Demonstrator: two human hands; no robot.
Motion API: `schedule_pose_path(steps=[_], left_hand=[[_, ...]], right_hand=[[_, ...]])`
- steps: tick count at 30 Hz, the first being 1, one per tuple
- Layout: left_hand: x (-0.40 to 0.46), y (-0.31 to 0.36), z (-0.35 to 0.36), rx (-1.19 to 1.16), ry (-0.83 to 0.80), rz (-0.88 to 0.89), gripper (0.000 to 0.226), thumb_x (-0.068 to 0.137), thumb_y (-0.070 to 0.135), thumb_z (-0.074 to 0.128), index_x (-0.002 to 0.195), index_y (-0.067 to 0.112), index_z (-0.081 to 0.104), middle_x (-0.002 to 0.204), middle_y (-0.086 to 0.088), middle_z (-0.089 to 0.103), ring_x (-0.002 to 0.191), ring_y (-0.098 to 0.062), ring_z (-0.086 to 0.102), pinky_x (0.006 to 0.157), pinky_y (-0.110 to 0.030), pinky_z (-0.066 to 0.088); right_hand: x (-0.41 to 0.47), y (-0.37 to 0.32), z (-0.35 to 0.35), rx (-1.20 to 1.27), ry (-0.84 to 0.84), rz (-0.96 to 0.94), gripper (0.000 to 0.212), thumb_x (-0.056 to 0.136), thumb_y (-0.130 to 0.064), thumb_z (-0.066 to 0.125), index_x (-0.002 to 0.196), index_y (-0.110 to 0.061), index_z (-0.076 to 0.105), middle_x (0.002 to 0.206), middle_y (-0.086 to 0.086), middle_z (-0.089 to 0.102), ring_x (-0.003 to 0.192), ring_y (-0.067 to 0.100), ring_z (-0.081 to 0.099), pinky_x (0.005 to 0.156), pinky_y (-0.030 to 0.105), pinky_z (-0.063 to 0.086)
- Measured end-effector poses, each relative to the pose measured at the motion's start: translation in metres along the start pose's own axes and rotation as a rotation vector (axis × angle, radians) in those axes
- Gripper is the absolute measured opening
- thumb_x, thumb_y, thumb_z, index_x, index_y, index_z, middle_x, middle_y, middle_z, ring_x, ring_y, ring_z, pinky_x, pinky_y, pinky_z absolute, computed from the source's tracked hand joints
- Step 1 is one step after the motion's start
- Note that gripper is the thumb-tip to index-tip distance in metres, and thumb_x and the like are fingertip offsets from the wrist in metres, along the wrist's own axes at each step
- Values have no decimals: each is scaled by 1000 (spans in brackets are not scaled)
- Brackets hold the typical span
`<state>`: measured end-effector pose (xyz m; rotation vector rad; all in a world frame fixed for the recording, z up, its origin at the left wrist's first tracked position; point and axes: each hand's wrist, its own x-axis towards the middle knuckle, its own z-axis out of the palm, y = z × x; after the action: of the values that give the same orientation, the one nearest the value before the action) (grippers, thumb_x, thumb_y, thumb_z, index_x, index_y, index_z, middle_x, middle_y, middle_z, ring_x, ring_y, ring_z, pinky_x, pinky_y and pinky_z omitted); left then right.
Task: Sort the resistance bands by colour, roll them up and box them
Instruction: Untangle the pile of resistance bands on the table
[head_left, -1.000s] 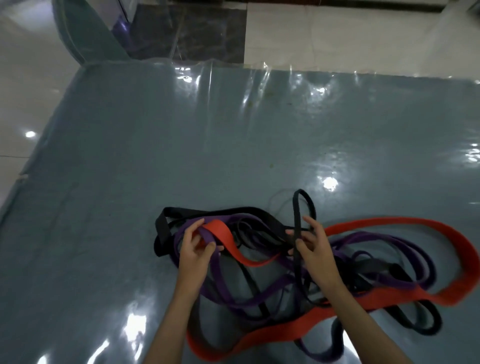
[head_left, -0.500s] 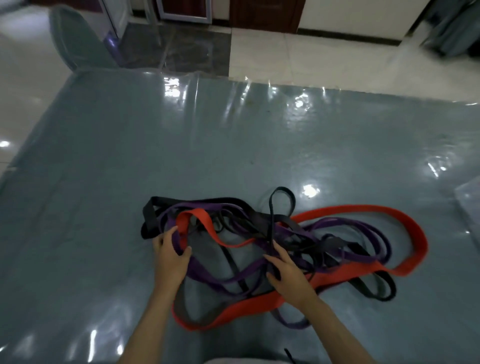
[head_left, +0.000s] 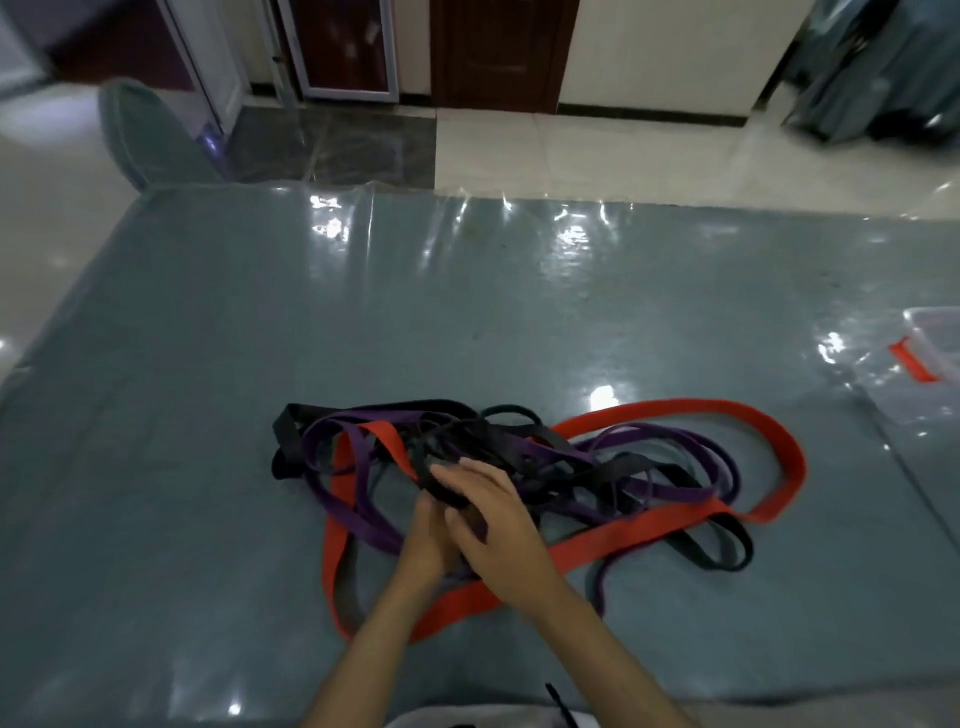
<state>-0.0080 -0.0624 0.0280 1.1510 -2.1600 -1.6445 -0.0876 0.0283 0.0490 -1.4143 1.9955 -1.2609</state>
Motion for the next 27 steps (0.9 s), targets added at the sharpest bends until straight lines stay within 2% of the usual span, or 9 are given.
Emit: schedule_pose_path(steps=[2,4,6,10,14,17,20,23,27], left_hand=[[7,3,-10,-106,203,-59,13,96,6,68,86,15,67,79,-4,75,82,-23,73,73,-27,60],[7,-1,-24,-326,292,-95,17,86,15,82,88,17,65,85,-11,78,88,-34,76,85,-44,61],[5,1,-41,-495,322,-135,21,90,3,78,92,9,57,79,-17,76,78,-34,76,88,-53,60],[-1,11,-70,-456,330,-32,14,95,1,71,88,0,59,71,-14,72,64,-22,71,76,-43,58],[-8,23,-100,-467,471,64,12,99,14,69,88,10,66,71,-6,70,62,-20,67,73,-42,55],[-13,29,-115,-477,511,95,5,98,23,72,93,22,75,85,1,74,77,-20,72,86,-52,60],[-15,30,-118,-403,567,143,8,98,29,72,97,36,77,128,16,60,114,-23,68,104,-53,54],[-13,33,-116,-444,523,171,25,98,26,72,112,46,75,142,15,63,129,-17,63,113,-46,48],[-16,44,-101,-399,400,207,39,97,14,72,134,24,68,120,7,77,118,-8,69,106,-25,51]], right_hand=[[-4,13,-5,-16,77,16,43,102,-18,59,144,-26,56,142,-21,54,142,6,40,118,22,32],[-12,35,-10,-27,101,133,42,101,-24,61,142,-28,56,139,-20,54,137,3,44,116,23,35],[-23,63,-13,-123,13,265,46,95,-30,61,141,-30,56,138,-15,56,134,8,47,116,32,39],[-40,102,-15,-384,-242,378,46,86,-31,62,132,-31,64,131,-8,60,129,18,51,107,36,45],[-52,123,-20,-443,-182,424,25,85,-17,72,108,-26,75,115,-5,63,114,25,56,93,34,48],[-53,127,-27,-447,-198,381,17,84,-22,76,99,-30,73,105,-13,64,107,19,59,91,35,50],[-42,123,-30,-402,-243,358,12,94,-22,69,103,-29,65,100,-11,72,97,14,67,86,37,54],[-25,117,-39,-187,31,408,23,96,-11,69,93,-32,59,84,-13,72,81,8,70,79,43,58],[14,93,-66,107,319,402,11,98,-9,67,96,-18,62,89,2,76,88,20,74,85,48,60]])
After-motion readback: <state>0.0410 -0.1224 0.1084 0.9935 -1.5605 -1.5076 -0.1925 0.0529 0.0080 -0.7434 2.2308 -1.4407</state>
